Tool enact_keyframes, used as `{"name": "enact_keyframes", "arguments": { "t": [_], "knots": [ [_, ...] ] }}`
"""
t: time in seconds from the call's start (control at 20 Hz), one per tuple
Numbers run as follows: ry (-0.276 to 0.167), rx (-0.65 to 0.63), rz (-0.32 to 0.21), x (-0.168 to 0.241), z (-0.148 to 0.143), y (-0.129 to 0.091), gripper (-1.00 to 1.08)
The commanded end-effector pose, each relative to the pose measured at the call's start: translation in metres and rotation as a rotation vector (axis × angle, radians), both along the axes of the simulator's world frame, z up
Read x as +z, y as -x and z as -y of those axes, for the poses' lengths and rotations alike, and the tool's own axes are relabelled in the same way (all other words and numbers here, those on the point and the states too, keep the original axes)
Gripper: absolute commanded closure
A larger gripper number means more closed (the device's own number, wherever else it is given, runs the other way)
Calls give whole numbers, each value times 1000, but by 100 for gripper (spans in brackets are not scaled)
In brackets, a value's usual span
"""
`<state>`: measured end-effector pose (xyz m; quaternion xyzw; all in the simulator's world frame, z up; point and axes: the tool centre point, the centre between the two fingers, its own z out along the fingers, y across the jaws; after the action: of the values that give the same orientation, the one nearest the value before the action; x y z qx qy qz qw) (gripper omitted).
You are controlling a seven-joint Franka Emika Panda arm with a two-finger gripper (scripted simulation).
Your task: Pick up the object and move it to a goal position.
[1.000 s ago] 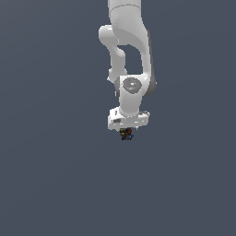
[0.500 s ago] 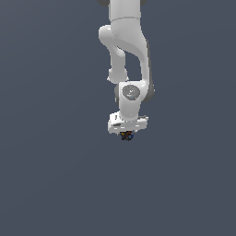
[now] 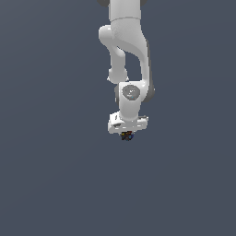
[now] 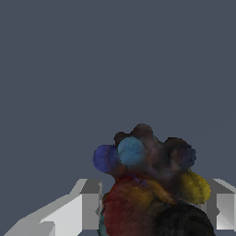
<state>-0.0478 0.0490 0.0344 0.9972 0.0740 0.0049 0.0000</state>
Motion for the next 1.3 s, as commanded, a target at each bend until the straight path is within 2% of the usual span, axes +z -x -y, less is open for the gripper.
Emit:
{"name": "enact_keyframes", "arguments": {
  "t": [0.0,0.55,1.25],
  "knots": [
    [0,0,-1,0,0,0,108],
    [0,0,-1,30,17,-14,108],
    [-1,1,-4,138,78,-70,108]
  ]
}}
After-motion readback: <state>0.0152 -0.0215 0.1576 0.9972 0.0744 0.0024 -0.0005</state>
